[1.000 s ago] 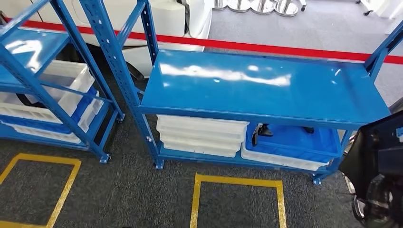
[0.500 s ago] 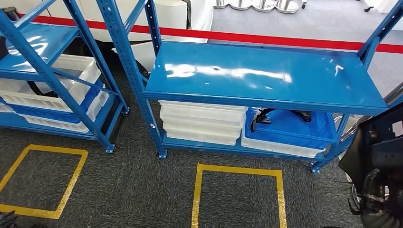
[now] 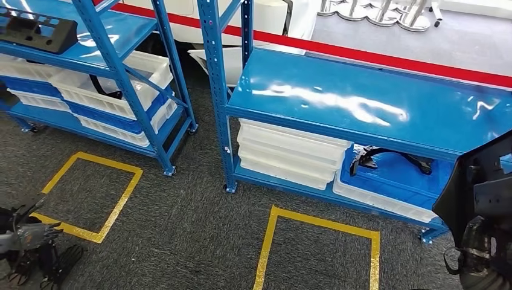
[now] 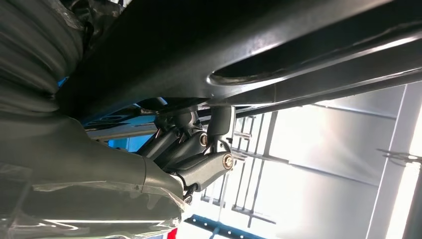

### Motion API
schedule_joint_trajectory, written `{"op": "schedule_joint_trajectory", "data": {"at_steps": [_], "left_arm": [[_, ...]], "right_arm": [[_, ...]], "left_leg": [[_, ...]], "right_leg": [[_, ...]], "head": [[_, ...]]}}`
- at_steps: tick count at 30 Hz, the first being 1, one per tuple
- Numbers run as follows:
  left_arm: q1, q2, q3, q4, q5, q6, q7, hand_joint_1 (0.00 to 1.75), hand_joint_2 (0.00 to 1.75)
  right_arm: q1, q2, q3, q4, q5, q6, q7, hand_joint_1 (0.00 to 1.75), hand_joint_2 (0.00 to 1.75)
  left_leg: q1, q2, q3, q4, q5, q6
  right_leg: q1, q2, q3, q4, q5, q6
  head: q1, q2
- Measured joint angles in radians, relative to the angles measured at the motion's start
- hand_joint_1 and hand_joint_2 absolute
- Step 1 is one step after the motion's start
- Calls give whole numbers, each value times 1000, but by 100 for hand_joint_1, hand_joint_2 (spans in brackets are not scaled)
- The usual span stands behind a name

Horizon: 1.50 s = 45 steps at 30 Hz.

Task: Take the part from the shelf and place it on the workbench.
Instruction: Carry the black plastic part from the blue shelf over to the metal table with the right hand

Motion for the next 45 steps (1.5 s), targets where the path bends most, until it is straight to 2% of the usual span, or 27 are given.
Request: {"op": "schedule_joint_trajectory", "data": {"at_steps": [2, 4, 5, 7, 9, 10, 11, 13, 15, 16, 18, 20, 22, 23, 24, 25, 26, 29, 31, 33, 35, 36, 38, 40, 41, 42, 45], "left_arm": [[0, 0, 0, 0, 0, 0, 0, 0, 0], [3, 0, 0, 0, 0, 0, 0, 0, 0], [4, 0, 0, 0, 0, 0, 0, 0, 0], [3, 5, 0, 0, 0, 0, -1, 0, 0], [3, 14, -1, 0, 0, -1, -1, 0, 0], [4, 18, -1, 0, 0, -1, -1, 0, 0], [5, 20, -2, 0, 0, -1, -1, 0, 0], [6, 23, -2, 0, 0, 0, -2, 0, 0], [3, 23, -2, 0, 0, 0, -2, 0, 0], [2, 23, -2, 0, 0, -1, -2, 0, 0], [2, 23, -2, 0, 0, -2, -2, 0, 0], [4, 22, -2, 0, 0, -2, -2, 0, 0], [3, 16, -2, 0, 0, -2, -3, 0, 0], [2, 12, -2, 0, 0, -1, -3, 0, 0], [1, 10, -2, 0, 0, -1, -3, 0, 0], [1, 8, -2, 0, 0, 0, -3, 0, 0], [2, 6, -2, 0, 0, 0, -2, 0, 0], [1, 6, -2, 0, 0, -2, -3, 0, 0], [0, 6, -2, 0, 0, -3, -3, 0, 0], [1, 6, -2, 0, 0, -3, -3, 0, 0], [3, 6, -2, 0, 0, -2, -3, 0, 0], [3, 7, -2, 0, 0, -2, -3, 0, 0], [3, 14, -2, 0, 0, -2, -3, 0, 0], [4, 22, -2, 0, 0, -3, -3, 0, 0], [5, 25, -2, 0, 0, -3, -3, 0, 0], [6, 26, -2, 0, 0, -3, -3, 0, 0], [3, 27, -2, 0, 0, -2, -3, 0, 0]], "right_arm": [[-1, 0, 0, -2, -2, 0, 0, 175, 175], [-4, 0, 0, -2, -6, 0, 2, 175, 175], [-4, 0, 0, -2, -8, 0, 3, 175, 175], [-4, 1, 1, -2, -11, 1, 5, 175, 175], [-4, 1, 1, -2, -15, 2, 7, 175, 175], [-4, 1, 1, -2, -18, 2, 7, 175, 175], [-4, 1, 1, -2, -19, 2, 7, 175, 175], [-4, 1, 1, -2, -20, 2, 7, 175, 175], [-5, 1, 1, -2, -21, 2, 6, 175, 175], [-5, 1, 1, -2, -21, 2, 6, 175, 175], [-6, 1, 1, -2, -22, 2, 6, 175, 175], [-8, 1, 0, -2, -22, 2, 6, 175, 175], [-7, 0, 0, -2, -23, 2, 6, 175, 175], [-7, 0, 0, -2, -23, 2, 6, 175, 175], [-6, 0, 0, -2, -23, 2, 6, 175, 175], [-6, 0, 0, -2, -23, 2, 6, 175, 175], [-6, 0, 0, -2, -23, 2, 6, 175, 175], [-7, 0, 0, -2, -23, 2, 6, 175, 175], [-7, 0, 0, -2, -23, 2, 6, 175, 175], [-7, 0, -1, -2, -23, 2, 6, 175, 175], [-7, 0, 0, -2, -23, 2, 6, 175, 175], [-7, 1, 0, -2, -23, 2, 6, 175, 175], [-6, 1, 0, -2, -24, 2, 6, 175, 175], [-5, 1, 1, -2, -24, 2, 6, 175, 175], [-4, 1, 1, -2, -24, 2, 6, 175, 175], [-4, 1, 1, -2, -24, 2, 6, 175, 175], [-4, 1, 1, -2, -23, 2, 5, 175, 175]], "left_leg": [[4, -20, -11, -1, 7, -14], [5, -4, -23, 14, -2, -25], [4, 18, -39, 45, -23, -30], [2, 63, -99, 169, -91, -34], [3, 75, -158, 295, -140, -37], [3, 76, -167, 315, -139, -38], [2, 77, -155, 296, -119, -37], [0, 98, -82, 166, -52, -29], [-7, 125, -21, 51, -17, -16], [-10, 130, -14, 30, -15, -10], [-9, 118, -18, 26, -11, 1], [-3, 105, -22, 21, -2, 11], [0, 92, -28, 20, 5, 19], [0, 84, -32, 20, 8, 20], [-1, 75, -36, 21, 10, 20], [-1, 65, -39, 22, 12, 19], [-1, 55, -41, 22, 14, 18], [-1, 24, -44, 23, 21, 9], [0, 8, -52, 24, 26, -2], [2, -6, -57, 20, 32, -15], [2, 15, -70, 45, 14, -25], [1, 35, -88, 86, -13, -28], [1, 67, -148, 219, -86, -33], [2, 75, -185, 310, -118, -36], [2, 77, -176, 304, -107, -37], [2, 81, -147, 257, -80, -37], [-2, 116, -36, 61, -11, -26]], "right_leg": [[2, -7, 5, -19, -3, -6], [1, -31, 8, -29, 4, -15], [-1, -43, 10, -35, 7, -20], [1, -66, 11, -39, 9, -26], [4, -90, 8, -36, 8, -28], [5, -101, 6, -33, 8, -28], [6, -110, 4, -28, 6, -28], [8, -125, 2, -17, 2, -24], [12, -138, -3, -2, -5, -16], [13, -144, -5, 3, -6, -11], [14, -154, -8, 6, -7, -1], [12, -127, -23, 40, -35, 11], [7, -86, -73, 155, -103, 22], [5, -77, -105, 226, -135, 25], [4, -75, -129, 281, -154, 26], [4, -74, -138, 301, -153, 26], [4, -72, -127, 281, -133, 23], [4, -30, -22, 76, -41, 5], [6, -6, 12, 4, -25, -4], [7, -20, 13, -6, -22, -12], [5, -39, 18, -20, -12, -24], [3, -50, 20, -26, -7, -28], [4, -71, 19, -29, -5, -33], [5, -91, 16, -26, -5, -33], [5, -101, 15, -23, -6, -33], [5, -110, 15, -21, -8, -31], [10, -135, 12, -7, -16, -19]], "head": [[0, 0], [-2, 0], [-5, 0], [-13, 0], [-17, 0], [-17, 0], [-18, 0], [-20, 0], [-22, 0], [-22, 0], [-21, 0], [-17, 0], [-12, 0], [-10, 0], [-10, 0], [-10, 0], [-10, 0], [-10, 0], [-10, 0], [-10, 0], [-12, 0], [-14, 0], [-17, 0], [-17, 0], [-17, 0], [-17, 0], [-16, 0]]}}
